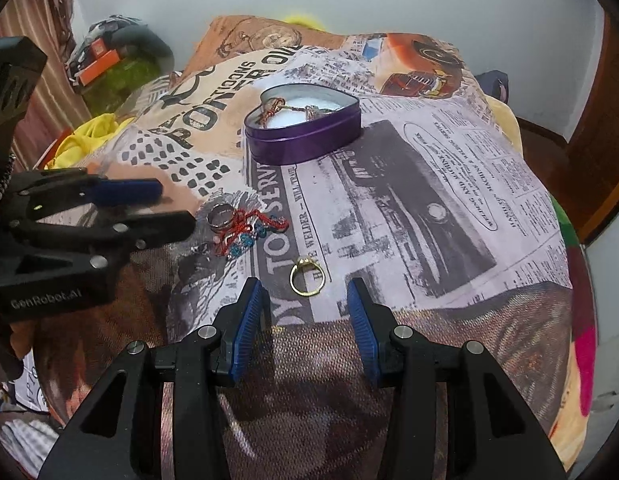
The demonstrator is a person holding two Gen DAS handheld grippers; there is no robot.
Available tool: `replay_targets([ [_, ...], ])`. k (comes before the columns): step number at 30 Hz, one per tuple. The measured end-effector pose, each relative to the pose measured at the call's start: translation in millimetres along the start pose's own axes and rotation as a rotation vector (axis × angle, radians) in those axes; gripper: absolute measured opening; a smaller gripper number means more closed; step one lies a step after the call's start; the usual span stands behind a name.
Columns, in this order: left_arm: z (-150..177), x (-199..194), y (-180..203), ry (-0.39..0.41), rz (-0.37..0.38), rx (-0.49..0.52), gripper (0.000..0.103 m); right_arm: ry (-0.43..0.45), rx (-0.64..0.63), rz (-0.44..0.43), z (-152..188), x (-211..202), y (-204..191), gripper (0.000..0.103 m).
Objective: Organize jewelry
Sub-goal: 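Grasp a silver ring with the left gripper while the right gripper grasps a gold ring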
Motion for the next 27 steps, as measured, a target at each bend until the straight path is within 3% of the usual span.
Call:
replay_targets([
  [7, -1, 14, 6, -0.030, 0.040, -0.003, 0.045, 0.023, -0.025, 0.011, -2, 4, -3, 0.040],
  [11, -2, 19, 10, -0.037, 0.049, 0.005, 0.034, 0.034, -0.034, 0.008, -3, 5, -3, 0.040],
  [15, -4, 22, 12, -0.041, 0.066, 0.002, 0.020, 0.043, -0.042, 0.005, -5, 6, -3, 0.029],
  [18, -5, 23, 12, -0.037, 0.069, 0.001, 0.020, 0.047, -0.049, -0.001, -7, 8, -5, 0.017],
  [27, -4, 17, 11, -0.025, 0.067, -0.015, 0.020, 0.051, -0.040, 0.004, -9, 7, -4, 0.017],
])
Point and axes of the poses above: each gripper's, at about its wrist camera, not at the fingertips, and x roughly the way its jaws point, y to its right, z to its underside, the point moved 7 cm from there along x, roughly the way its jaws point, and after that the axes turned 13 degrees about -x, right-handed, at the moved point
